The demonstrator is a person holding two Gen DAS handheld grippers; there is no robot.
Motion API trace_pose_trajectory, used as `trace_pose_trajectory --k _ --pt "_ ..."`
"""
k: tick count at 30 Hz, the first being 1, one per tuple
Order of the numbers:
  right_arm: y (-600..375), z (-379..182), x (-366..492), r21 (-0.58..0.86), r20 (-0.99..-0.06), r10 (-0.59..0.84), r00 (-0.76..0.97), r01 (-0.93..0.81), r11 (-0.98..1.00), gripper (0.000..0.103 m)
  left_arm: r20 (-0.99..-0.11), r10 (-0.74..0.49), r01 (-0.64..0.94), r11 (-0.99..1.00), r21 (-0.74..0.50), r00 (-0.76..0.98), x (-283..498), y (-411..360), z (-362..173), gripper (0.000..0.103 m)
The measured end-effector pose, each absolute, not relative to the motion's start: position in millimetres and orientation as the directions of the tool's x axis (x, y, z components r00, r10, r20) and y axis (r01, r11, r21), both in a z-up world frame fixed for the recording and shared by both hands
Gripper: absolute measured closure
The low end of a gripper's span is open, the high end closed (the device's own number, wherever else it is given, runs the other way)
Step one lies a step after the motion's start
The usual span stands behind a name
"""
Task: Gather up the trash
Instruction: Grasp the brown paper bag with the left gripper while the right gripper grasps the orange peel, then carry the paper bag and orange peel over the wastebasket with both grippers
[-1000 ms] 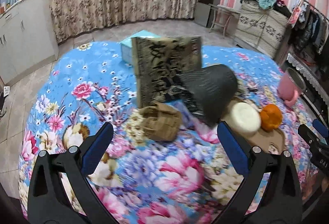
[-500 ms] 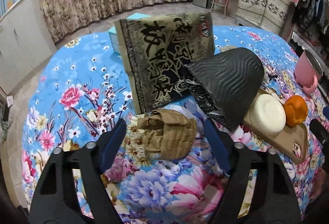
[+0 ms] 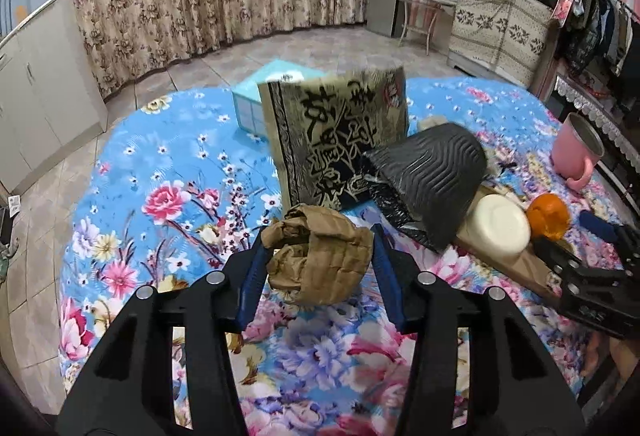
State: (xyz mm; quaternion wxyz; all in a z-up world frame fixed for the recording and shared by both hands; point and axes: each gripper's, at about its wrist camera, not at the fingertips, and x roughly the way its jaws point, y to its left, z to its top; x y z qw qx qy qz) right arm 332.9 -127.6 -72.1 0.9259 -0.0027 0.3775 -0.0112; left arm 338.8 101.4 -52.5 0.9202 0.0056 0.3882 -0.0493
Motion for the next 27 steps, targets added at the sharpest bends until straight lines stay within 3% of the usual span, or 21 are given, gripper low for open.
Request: trace_pose_trajectory --k 8,13,15,27 --pt "-130 -69 347 0.036 -0.706 0.04 0.708 -0.02 0.999 0.04 -0.685 -0.1 0.093 0.995 -0.048 0.721 330 105 -40 0.055" --pt "-117 -69 348 0.003 -0.696 0.056 0.716 -0.075 0.997 0.066 -0.686 -0.109 0.083 0.994 -0.071 0.719 333 109 -40 0.055" --pt "-112 -66 345 -0.015 -0.687 0.055 0.725 -0.089 0.996 0.071 -0.683 -0.105 0.086 0.994 -0.062 0.723 333 109 -40 0.055" --pt "-156 -37 300 0.012 -0.642 0.026 0.766 -0.024 1.0 0.075 -0.656 -0.117 0.122 0.992 -0.039 0.746 320 93 -36 0.055"
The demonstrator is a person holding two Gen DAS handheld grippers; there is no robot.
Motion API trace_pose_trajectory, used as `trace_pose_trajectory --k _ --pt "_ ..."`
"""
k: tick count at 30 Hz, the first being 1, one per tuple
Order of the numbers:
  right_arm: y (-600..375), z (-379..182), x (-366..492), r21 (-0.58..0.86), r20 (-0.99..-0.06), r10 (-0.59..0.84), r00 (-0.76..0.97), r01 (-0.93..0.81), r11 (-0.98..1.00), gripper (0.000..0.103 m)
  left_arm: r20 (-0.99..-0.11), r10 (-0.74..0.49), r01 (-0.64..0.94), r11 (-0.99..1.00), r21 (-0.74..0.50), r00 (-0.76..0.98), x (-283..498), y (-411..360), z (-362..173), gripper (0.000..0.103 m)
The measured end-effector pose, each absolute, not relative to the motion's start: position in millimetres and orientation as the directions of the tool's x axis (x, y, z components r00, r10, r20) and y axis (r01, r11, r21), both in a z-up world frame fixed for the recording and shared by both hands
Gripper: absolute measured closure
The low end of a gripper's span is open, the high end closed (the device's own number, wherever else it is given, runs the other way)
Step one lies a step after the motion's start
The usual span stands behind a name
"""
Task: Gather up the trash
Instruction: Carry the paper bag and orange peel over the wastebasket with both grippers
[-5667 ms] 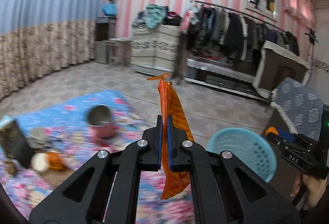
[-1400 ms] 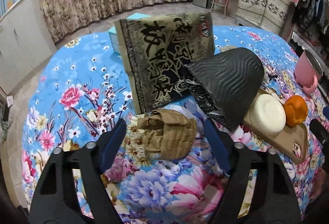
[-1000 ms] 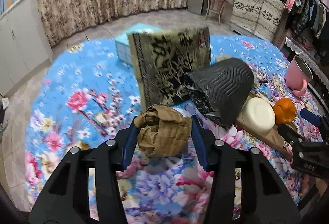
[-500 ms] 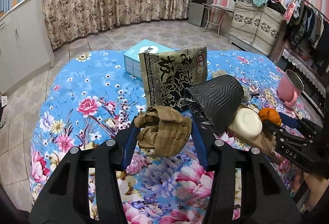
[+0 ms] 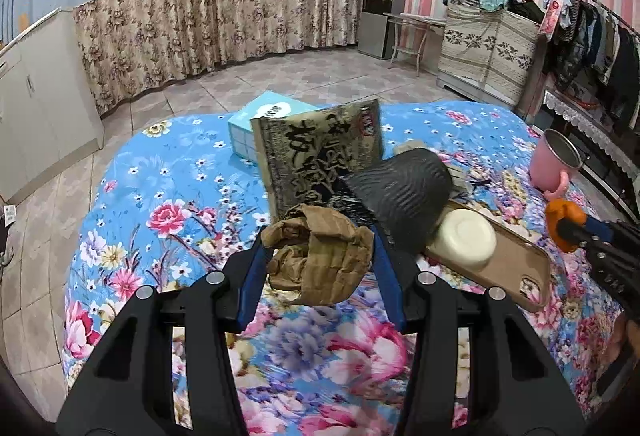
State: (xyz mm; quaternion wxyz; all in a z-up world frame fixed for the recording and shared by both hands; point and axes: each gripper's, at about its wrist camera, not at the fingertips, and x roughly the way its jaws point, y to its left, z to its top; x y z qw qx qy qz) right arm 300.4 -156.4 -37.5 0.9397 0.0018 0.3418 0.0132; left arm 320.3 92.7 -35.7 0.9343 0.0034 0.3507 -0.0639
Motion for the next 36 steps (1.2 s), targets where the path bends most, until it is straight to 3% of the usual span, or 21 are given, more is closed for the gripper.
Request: trace_pose_trajectory --k 7,18,28,36 --pt "-220 -9 251 0.043 -0.599 -0.013 0.8 0.048 0.998 0.075 -0.603 -0.148 0.181 0.983 -0.006 0.784 288 52 -18 0.055" --pt "-350 27 148 0.084 -0.53 -0.17 0.831 0.251 0.964 0.075 -0.524 -0.33 0.347 0.935 -0.07 0.785 251 -81 29 0.055" --pt "-459 29 64 0.053 -0.517 -0.373 0.77 0.464 0.884 0.075 -0.519 -0.477 0.508 0.857 -0.093 0.71 221 -218 21 0.055" --pt "-505 24 22 0.048 -0.507 -0.448 0.736 0.543 0.838 0.075 -0.528 -0.546 0.615 0.787 -0.056 0.651 184 -312 9 0.055"
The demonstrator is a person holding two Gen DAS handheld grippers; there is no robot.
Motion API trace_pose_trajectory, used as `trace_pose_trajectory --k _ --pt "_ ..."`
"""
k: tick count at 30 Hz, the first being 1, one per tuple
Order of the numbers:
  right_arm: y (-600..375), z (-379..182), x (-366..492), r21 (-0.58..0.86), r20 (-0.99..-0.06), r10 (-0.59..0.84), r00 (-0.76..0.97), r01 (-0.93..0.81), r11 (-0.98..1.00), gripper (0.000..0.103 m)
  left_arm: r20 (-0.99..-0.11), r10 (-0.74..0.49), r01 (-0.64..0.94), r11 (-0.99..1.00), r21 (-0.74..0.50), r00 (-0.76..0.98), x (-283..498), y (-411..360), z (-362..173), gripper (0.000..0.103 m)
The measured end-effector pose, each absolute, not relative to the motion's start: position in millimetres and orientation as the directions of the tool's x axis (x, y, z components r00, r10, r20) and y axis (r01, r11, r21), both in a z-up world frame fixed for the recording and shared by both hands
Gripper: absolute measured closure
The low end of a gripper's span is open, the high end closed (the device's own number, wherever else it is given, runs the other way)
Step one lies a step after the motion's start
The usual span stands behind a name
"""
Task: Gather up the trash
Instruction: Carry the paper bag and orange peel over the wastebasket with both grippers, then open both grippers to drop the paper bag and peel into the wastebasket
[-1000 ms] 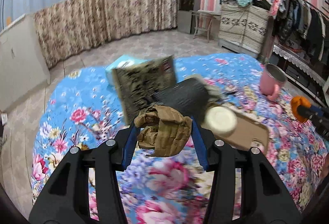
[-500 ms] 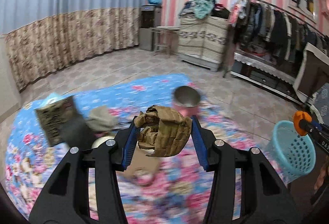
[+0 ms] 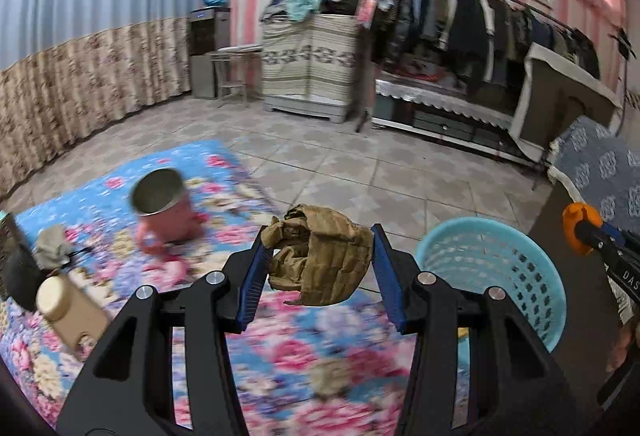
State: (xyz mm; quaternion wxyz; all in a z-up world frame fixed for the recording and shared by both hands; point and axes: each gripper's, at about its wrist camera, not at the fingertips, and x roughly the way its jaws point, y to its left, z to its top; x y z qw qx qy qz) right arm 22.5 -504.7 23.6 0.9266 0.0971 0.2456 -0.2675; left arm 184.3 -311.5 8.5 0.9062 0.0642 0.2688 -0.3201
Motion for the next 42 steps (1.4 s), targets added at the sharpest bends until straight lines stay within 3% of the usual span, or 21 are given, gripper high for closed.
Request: trace_pose_trajectory --k 21,25,32,42 --pt "-558 -15 -18 0.114 -0.534 -0.5 0.682 0.644 0.757 0.075 -0.575 -0.668 0.803 0.596 -0.032 0.473 137 -457 -27 0.052" --pt "-564 -20 -19 0.124 -0.539 -0.502 0.676 0.653 0.747 0.075 -0.586 -0.652 0.803 0.596 -0.002 0.482 135 -462 -34 0.03" --pt "-559 -21 -14 0.115 -0.544 -0.498 0.675 0.649 0.752 0.075 -0.553 -0.624 0.751 0.66 0.004 0.552 152 -445 -18 0.011" --pt "-542 -31 25 0.111 -0.562 -0.455 0.691 0.608 0.786 0.075 -0.483 -0.567 0.652 0.758 0.012 0.667 179 -395 12 0.006"
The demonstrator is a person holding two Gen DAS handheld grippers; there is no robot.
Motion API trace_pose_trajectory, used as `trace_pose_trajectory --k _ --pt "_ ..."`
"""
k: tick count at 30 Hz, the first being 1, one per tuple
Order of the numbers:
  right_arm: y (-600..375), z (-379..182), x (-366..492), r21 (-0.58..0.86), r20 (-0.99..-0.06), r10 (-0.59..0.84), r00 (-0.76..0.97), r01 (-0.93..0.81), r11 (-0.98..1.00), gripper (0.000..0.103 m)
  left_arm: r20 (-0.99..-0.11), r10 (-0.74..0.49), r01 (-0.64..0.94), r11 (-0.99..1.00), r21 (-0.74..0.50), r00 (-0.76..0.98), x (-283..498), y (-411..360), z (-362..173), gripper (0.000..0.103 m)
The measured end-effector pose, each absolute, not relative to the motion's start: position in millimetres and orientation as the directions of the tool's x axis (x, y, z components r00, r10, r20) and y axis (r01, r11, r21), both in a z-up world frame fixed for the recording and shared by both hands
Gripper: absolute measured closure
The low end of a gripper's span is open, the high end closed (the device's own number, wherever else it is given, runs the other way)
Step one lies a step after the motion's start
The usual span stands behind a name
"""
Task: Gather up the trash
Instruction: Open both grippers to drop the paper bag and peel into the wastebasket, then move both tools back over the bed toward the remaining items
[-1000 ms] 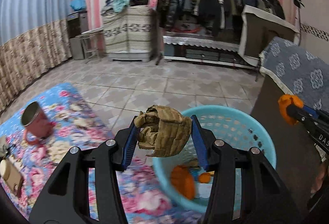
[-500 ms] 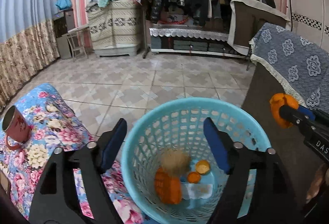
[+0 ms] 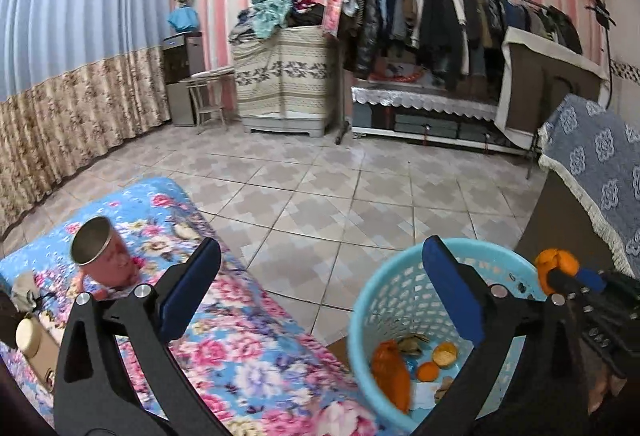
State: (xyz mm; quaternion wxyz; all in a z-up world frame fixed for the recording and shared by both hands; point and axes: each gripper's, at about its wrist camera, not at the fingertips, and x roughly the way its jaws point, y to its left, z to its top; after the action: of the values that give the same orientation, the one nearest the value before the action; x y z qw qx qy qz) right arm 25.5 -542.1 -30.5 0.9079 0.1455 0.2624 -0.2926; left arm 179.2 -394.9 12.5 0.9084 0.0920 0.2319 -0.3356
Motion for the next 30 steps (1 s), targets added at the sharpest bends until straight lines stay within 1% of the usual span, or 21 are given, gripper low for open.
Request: trace_pose_trajectory --k 4,8,9,10,11,12,13,14,16,17,19,24,30 --pt "-536 -41 48 0.114 -0.589 -0.425 0.687 0.591 0.798 0.075 -0.48 -0.558 0.635 0.773 -0.004 0.677 184 -378 18 0.006" --pt "-532 -47 63 0.115 -0.603 -0.411 0.684 0.585 0.803 0.073 -0.47 -0.546 0.624 0.781 0.014 0.694 183 -367 21 0.006" --pt "-530 -48 64 0.112 -0.604 -0.413 0.681 0.586 0.802 0.068 -0.467 -0.543 0.622 0.783 0.019 0.697 183 -363 22 0.006" --pt "-529 -50 66 0.115 -0.606 -0.413 0.68 0.589 0.8 0.056 -0.466 -0.542 0.621 0.784 0.02 0.699 183 -361 21 0.006" --pt "-528 -51 66 0.114 -0.606 -0.419 0.676 0.595 0.796 0.048 -0.465 -0.54 0.619 0.785 0.021 0.702 183 -358 22 0.006" --pt "-527 -50 66 0.112 -0.602 -0.429 0.674 0.602 0.79 0.035 -0.461 -0.537 0.614 0.789 0.022 0.706 183 -354 23 0.006" --pt "-527 -50 65 0.111 -0.599 -0.434 0.673 0.607 0.787 0.032 -0.459 -0.536 0.611 0.792 0.019 0.709 183 -350 25 0.005" --pt "-526 -50 66 0.112 -0.599 -0.436 0.672 0.609 0.785 0.032 -0.459 -0.535 0.609 0.793 0.016 0.709 184 -347 25 0.006" --pt "-525 -49 66 0.12 -0.601 -0.43 0.674 0.608 0.785 0.022 -0.462 -0.534 0.603 0.798 0.002 0.708 187 -339 27 0.006" --pt "-524 -47 66 0.121 -0.597 -0.432 0.676 0.609 0.784 0.02 -0.464 -0.532 0.598 0.801 -0.005 0.708 187 -335 27 0.006" --pt "-521 -43 65 0.113 -0.585 -0.447 0.677 0.613 0.782 0.01 -0.463 -0.527 0.588 0.809 -0.015 0.713 188 -324 28 0.006" --pt "-509 -31 68 0.088 -0.562 -0.466 0.683 0.61 0.787 0.005 -0.46 -0.506 0.561 0.828 -0.021 0.729 190 -297 32 0.005" --pt "-478 -22 79 0.1 -0.543 -0.447 0.711 0.583 0.806 0.005 -0.449 -0.461 0.508 0.861 -0.018 0.765 189 -248 39 0.005"
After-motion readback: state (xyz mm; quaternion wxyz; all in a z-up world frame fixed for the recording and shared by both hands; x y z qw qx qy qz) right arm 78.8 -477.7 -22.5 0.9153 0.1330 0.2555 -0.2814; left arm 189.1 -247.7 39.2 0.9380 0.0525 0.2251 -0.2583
